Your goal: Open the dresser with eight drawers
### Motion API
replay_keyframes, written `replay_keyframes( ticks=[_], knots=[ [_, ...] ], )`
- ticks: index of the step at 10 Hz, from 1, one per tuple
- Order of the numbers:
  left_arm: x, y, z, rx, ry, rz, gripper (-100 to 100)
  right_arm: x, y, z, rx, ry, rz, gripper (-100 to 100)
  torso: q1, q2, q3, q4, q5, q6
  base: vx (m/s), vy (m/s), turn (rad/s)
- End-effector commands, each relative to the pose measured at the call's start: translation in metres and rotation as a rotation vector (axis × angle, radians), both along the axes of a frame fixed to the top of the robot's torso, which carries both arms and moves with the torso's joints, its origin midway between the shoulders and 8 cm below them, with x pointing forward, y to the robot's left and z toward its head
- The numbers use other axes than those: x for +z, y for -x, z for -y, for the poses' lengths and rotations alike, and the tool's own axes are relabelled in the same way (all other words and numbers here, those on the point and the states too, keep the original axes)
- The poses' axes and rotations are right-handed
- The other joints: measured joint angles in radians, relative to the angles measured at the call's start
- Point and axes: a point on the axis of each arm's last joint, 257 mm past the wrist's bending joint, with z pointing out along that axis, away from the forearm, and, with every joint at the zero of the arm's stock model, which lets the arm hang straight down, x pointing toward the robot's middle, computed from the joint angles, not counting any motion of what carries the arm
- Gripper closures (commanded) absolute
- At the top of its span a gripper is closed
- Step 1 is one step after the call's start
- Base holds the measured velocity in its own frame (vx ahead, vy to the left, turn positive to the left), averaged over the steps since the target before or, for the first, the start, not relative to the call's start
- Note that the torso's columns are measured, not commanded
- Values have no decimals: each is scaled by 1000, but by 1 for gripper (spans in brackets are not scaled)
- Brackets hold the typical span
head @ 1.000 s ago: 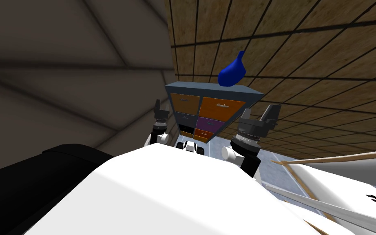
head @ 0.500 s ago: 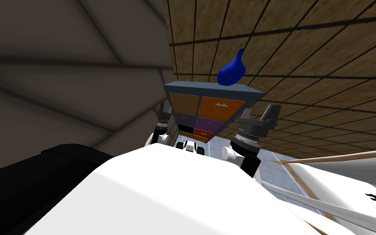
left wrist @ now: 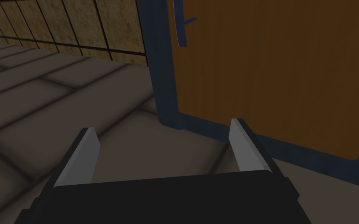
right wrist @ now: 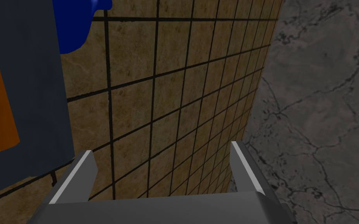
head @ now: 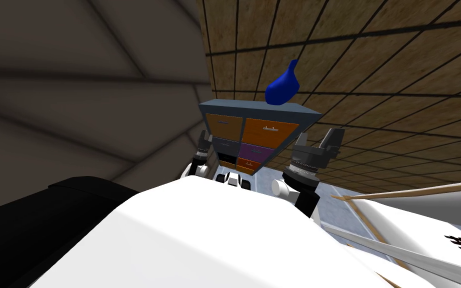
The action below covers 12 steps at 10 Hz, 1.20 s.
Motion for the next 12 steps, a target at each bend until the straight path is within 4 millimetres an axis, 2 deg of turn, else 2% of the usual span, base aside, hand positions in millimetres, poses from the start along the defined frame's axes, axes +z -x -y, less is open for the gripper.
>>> replay_keyframes(
  ticks=[1,5,6,11,12],
  knots=[
    [-20,-7,-2,4,2,-37,-100,0,0,0,0,0,0,0,0,0,0,0,0,0,10,-12,-11],
    [-49,-17,-4,12,10,-91,-100,0,0,0,0,0,0,0,0,0,0,0,0,0,11,-13,-11],
    [-64,-21,-4,15,13,-117,-100,0,0,0,0,0,0,0,0,0,0,0,0,0,15,-18,-18],
    [-100,-28,-6,17,4,-184,-100,0,0,0,0,0,0,0,0,0,0,0,0,0,12,-13,-11],
    [-115,-30,-7,17,-4,-212,-100,0,0,0,0,0,0,0,0,0,0,0,0,0,12,-17,-17]
  ],
)
